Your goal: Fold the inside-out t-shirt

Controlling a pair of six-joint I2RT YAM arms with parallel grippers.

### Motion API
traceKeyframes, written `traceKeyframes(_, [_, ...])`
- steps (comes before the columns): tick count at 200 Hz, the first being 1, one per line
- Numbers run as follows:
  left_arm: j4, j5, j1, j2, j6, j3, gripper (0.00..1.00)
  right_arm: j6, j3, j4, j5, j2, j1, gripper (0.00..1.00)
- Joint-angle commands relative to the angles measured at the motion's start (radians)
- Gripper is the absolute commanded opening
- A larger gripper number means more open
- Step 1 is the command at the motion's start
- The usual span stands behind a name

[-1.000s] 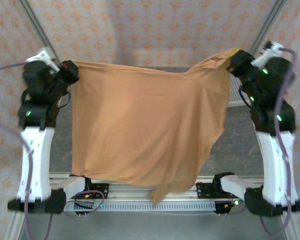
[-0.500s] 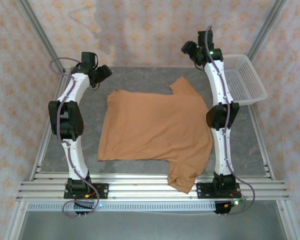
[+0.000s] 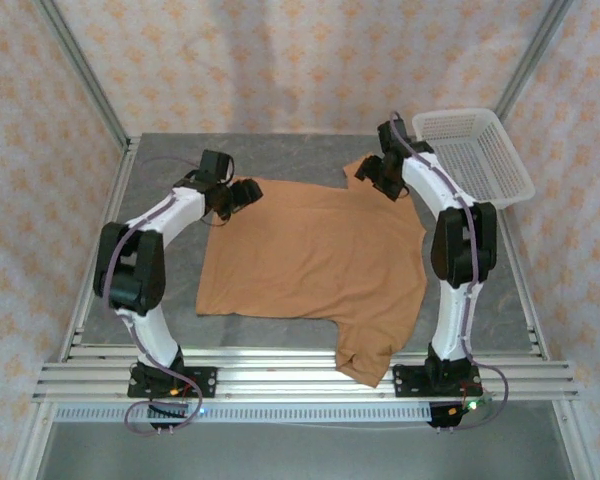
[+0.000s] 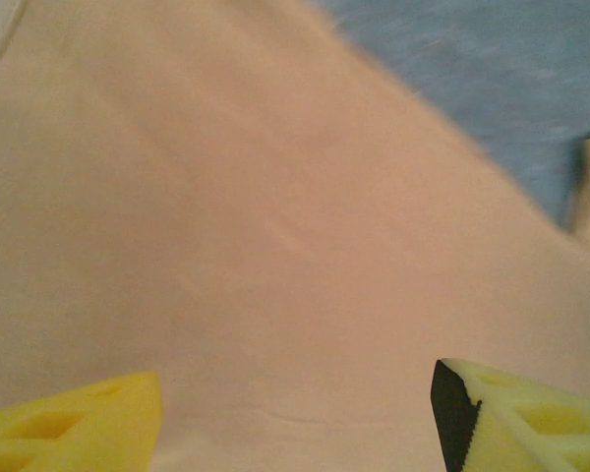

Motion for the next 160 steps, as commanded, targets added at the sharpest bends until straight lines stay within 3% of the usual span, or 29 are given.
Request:
traceKeyframes(1, [0.035, 0.014, 0.051, 0.051, -0.030, -0.017, 0.73, 0.016, -0.061, 0.096, 0.004, 0.035, -0.006, 0.75])
traceKeyframes(27, [0.058, 0.008, 0.122, 0.127, -0.054, -0.024, 0.74, 0.051, -0.091, 0.169, -0.018, 0.113, -0.007, 0.75])
traceKeyframes(51, [0.010, 0.011, 0.161, 0.221, -0.032, 0.071, 0.74, 0.058, 0.037, 0.154, -0.019, 0.253, -0.007, 0.75])
traceKeyframes(74, [-0.046, -0.011, 0.188, 0.320, -0.017, 0.190, 0.74, 0.063, 0.269, 0.088, -0.052, 0.430, -0.006, 0.75])
traceKeyframes(118, [-0.116, -0.023, 0.226, 0.440, 0.008, 0.416, 0.75, 0.075, 0.930, -0.090, -0.087, 0.779, -0.024, 0.75])
traceKeyframes(134, [-0.126, -0.027, 0.227, 0.431, 0.026, 0.456, 0.76, 0.116, 0.990, -0.027, -0.138, 0.784, -0.043, 0.75])
traceKeyframes(160, [-0.132, -0.039, 0.224, 0.311, 0.057, 0.417, 0.76, 0.064, 0.934, -0.036, -0.167, 0.640, -0.046, 0.76])
